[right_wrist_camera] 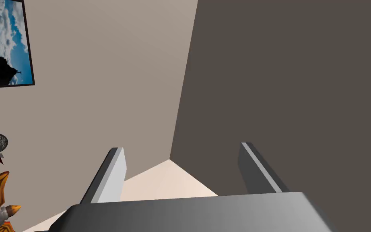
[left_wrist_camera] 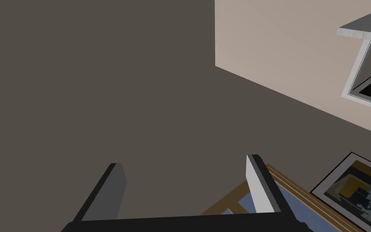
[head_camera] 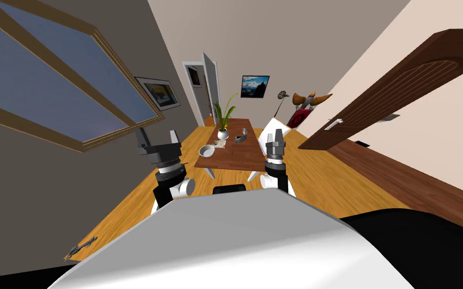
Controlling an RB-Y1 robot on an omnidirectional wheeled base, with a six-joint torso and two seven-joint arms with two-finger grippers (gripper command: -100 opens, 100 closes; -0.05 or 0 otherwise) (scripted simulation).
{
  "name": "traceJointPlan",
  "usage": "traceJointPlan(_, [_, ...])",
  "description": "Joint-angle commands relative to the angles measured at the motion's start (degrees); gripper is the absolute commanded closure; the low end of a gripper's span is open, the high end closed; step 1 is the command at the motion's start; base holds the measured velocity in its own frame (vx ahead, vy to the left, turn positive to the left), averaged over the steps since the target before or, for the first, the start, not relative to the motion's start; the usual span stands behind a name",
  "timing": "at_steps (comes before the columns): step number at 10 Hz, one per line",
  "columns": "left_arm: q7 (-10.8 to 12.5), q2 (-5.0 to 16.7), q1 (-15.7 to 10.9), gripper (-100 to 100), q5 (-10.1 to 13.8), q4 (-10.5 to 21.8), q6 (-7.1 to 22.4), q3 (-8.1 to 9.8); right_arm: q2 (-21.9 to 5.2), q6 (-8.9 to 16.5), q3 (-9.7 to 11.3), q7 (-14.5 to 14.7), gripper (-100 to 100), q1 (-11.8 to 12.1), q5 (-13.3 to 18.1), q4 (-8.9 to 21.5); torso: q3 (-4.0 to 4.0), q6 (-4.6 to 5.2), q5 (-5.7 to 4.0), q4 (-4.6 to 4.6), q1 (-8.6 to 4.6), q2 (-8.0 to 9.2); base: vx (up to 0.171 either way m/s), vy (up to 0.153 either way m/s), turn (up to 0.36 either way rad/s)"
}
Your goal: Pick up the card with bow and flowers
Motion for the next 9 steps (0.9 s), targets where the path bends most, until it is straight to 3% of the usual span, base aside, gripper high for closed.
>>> traceJointPlan(1, [0.0, 0.0, 0.0, 0, 0.0, 0.0, 0.0, 0.0, -2.29, -0.96, 0.03, -2.27, -100, -0.86, -0.98, 1.76, 0.0, 0.0, 0.0, 0.0, 0.0, 0.0, -0.01, 0.018, 0.163])
traceJointPlan(4, [0.0, 0.0, 0.0, 0, 0.0, 0.0, 0.0, 0.0, -4.65, -2.55, 0.06, -6.18, -100, -2.31, -2.75, 4.87, 0.02, -0.02, 0.02, 0.01, 0.1, 0.04, -0.014, 0.03, 0.184])
traceJointPlan(8, [0.0, 0.0, -0.01, 0, 0.0, 0.0, 0.0, 0.0, -7.27, -5.36, 0.06, -12.93, -100, -4.98, -6.45, 11.16, 0.03, -0.02, 0.03, 0.01, 0.11, 0.05, -0.014, 0.035, 0.227])
traceJointPlan(9, [0.0, 0.0, -0.01, 0, 0.0, 0.0, 0.0, 0.0, -7.27, -5.36, 0.06, -13.69, -100, -4.98, -6.45, 11.16, 0.03, -0.02, 0.03, 0.01, 0.13, 0.05, -0.01, 0.021, 0.073])
